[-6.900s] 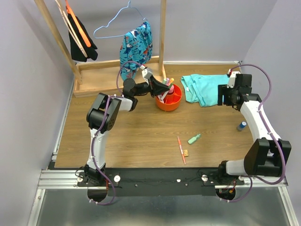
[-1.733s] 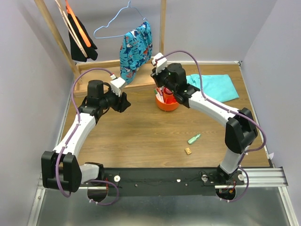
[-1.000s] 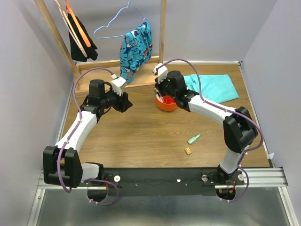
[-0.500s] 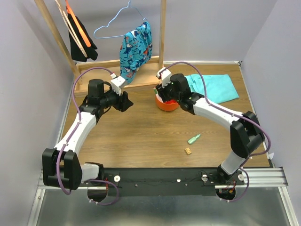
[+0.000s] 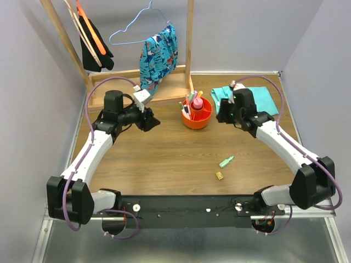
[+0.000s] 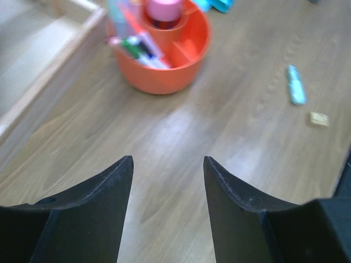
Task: Sort the stationery into containers
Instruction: Pick up the stationery from the center of the board, then place the stationery in the storage box, then pick up the stationery from the center of the board, then place the stationery in the storage box.
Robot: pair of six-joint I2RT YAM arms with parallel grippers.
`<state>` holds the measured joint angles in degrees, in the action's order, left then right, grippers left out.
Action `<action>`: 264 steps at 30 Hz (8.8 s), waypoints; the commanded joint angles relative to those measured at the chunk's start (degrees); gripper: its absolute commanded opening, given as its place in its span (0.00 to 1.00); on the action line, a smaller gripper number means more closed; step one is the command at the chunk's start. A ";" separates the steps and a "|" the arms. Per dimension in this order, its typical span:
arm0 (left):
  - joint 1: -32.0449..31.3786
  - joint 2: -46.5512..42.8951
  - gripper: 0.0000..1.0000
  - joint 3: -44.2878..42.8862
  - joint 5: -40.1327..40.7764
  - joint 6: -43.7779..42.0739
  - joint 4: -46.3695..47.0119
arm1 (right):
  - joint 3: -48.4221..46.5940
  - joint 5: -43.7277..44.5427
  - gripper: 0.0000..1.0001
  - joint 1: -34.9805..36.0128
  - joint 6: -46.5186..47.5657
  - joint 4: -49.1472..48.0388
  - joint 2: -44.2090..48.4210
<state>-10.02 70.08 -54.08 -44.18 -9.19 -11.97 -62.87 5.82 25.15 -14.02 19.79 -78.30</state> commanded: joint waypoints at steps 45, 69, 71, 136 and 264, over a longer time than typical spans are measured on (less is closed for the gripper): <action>-13.62 4.71 0.65 -3.75 0.85 -15.24 -14.58 | 5.39 -30.53 0.61 -19.79 -15.68 31.53 -20.22; -12.83 5.94 0.65 -3.22 0.59 -12.52 -12.03 | 2.23 -23.94 0.37 -17.51 -14.46 29.95 -28.31; -12.83 6.03 0.65 -3.31 0.42 -11.90 -11.59 | 2.40 -22.79 0.32 -17.24 -13.76 29.61 -28.05; -8.61 5.15 0.65 -3.92 -1.17 -8.12 -7.11 | -24.50 -19.27 0.20 -7.92 3.39 -5.38 -28.75; -0.61 12.09 0.66 -11.48 -3.63 -3.47 -2.45 | -37.94 -14.52 0.09 -5.90 -1.45 11.41 -38.94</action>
<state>-10.94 81.65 -64.05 -47.13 -13.19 -15.42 -99.04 -6.37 19.07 -14.83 29.85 -115.66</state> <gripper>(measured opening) 0.657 0.235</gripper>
